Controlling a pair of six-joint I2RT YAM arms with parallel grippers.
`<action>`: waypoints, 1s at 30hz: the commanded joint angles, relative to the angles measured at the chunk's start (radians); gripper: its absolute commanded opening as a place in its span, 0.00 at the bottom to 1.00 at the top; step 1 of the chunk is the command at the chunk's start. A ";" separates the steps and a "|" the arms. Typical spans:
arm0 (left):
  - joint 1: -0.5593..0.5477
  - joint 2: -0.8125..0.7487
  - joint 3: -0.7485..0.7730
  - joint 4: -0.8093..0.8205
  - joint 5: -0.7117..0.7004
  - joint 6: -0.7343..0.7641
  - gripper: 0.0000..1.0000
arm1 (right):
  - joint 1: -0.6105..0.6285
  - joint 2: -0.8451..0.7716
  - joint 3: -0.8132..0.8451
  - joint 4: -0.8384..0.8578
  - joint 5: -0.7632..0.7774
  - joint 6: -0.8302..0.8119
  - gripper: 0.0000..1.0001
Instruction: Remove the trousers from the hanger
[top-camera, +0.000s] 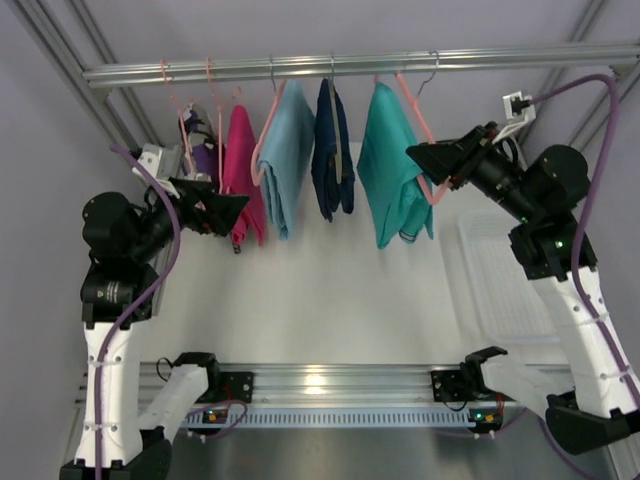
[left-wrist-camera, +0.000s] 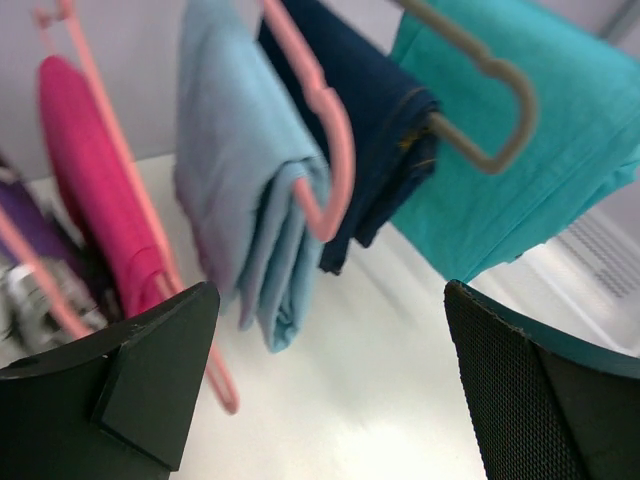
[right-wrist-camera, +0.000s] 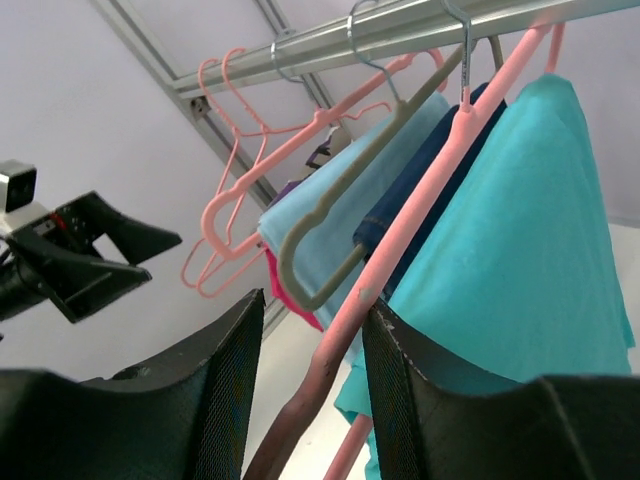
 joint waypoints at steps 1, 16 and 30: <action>0.003 0.016 0.006 0.173 0.229 -0.087 0.99 | 0.001 -0.135 0.003 0.133 0.011 -0.099 0.00; -0.525 0.226 0.109 0.371 -0.106 0.904 0.98 | 0.003 -0.283 -0.081 -0.035 0.068 -0.118 0.00; -0.848 0.440 0.126 0.785 -0.105 1.198 0.92 | 0.001 -0.319 0.003 -0.174 0.004 -0.221 0.00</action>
